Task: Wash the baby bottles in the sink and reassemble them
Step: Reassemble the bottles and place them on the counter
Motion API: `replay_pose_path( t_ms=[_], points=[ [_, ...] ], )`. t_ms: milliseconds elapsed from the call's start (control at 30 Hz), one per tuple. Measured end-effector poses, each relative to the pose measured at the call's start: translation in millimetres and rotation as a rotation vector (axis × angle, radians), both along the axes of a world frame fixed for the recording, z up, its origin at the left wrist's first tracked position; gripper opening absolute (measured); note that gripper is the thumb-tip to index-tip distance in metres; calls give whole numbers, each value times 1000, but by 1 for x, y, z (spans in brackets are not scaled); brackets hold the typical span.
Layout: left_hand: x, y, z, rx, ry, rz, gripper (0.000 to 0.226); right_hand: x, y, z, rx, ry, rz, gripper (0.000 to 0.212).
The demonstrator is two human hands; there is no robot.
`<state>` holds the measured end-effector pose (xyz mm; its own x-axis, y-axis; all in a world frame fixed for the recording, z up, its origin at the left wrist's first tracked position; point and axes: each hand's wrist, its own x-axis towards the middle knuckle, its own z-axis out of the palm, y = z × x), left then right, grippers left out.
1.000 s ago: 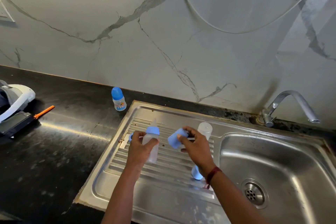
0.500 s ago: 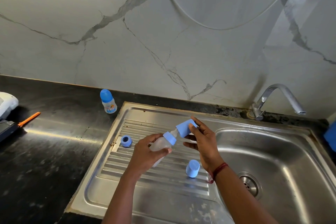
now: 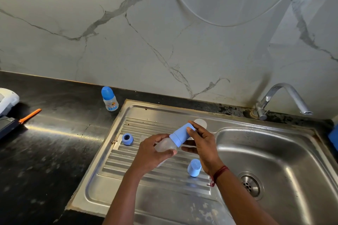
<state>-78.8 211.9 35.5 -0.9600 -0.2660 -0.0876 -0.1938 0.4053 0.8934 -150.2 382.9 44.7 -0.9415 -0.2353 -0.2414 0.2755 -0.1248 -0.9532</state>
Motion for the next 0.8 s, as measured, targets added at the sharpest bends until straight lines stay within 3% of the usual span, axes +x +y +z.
replay_pose_path(
  t_ms=[700,800],
  points=[
    [-2,3,-1,-1,9,24,41,2,-8,-2,24,8,11,32],
    [-2,5,-2,19,25,28,48,0,-8,-1,39,15,27,32]
  ],
)
